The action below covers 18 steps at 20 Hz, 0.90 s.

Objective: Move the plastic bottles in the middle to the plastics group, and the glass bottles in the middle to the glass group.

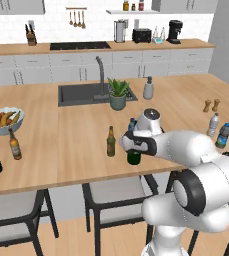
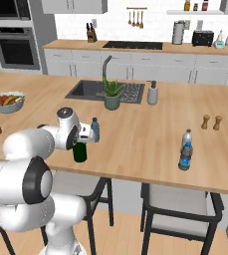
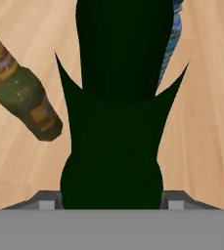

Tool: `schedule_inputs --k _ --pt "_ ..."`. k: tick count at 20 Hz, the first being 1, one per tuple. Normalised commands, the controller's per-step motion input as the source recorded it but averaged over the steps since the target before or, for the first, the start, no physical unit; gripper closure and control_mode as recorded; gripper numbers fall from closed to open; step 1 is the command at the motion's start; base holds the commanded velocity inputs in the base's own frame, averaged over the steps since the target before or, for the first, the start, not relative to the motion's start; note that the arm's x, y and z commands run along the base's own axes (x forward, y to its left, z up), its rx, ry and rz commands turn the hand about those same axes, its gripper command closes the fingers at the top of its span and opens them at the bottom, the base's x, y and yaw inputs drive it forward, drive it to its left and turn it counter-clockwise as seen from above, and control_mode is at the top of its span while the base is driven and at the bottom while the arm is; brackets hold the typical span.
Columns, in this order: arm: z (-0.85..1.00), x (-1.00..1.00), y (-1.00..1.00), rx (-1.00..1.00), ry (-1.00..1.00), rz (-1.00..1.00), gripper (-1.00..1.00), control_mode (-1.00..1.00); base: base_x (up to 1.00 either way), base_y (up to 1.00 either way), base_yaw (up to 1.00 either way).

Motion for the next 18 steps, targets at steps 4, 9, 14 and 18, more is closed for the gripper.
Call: schedule_inputs --k 4,9,14,18 --pt "0.21 -0.92 0.01 0.07 -0.13 0.08 1.0 -1.0 0.0 0.0 0.0" --pt "0.35 -0.94 0.28 0.06 -0.15 0.17 1.0 -1.0 0.0 0.0 0.0" --pt "0.56 -0.35 0.9 0.0 -0.01 0.16 1.0 -1.0 0.0 0.0 0.0" --pt "0.59 -0.09 1.0 0.0 0.01 0.16 1.0 -1.0 0.0 0.0 0.0"
